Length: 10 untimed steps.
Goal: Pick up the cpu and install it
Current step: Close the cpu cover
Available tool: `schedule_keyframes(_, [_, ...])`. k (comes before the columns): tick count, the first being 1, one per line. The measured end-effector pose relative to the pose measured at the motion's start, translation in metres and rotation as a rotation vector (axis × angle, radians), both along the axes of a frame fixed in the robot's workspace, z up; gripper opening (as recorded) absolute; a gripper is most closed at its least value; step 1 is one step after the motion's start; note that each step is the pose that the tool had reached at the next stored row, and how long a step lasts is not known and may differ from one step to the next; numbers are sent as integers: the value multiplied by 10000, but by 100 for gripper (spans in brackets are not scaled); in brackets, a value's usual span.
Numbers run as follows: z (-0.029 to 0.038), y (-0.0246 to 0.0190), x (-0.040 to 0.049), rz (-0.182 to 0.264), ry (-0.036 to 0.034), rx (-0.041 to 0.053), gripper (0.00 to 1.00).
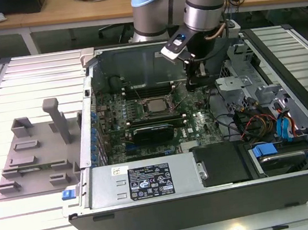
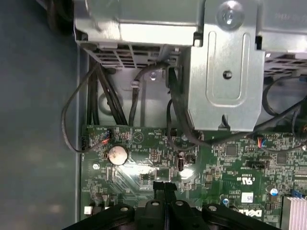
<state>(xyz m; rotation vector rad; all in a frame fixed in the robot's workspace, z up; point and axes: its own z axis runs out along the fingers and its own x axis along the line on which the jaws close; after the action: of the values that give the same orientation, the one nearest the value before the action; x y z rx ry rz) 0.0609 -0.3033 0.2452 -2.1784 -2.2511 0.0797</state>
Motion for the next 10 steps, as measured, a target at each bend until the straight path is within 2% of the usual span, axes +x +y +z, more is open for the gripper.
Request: schedule_keyframes(10, [-1,1,-95,0,-1,1,11])
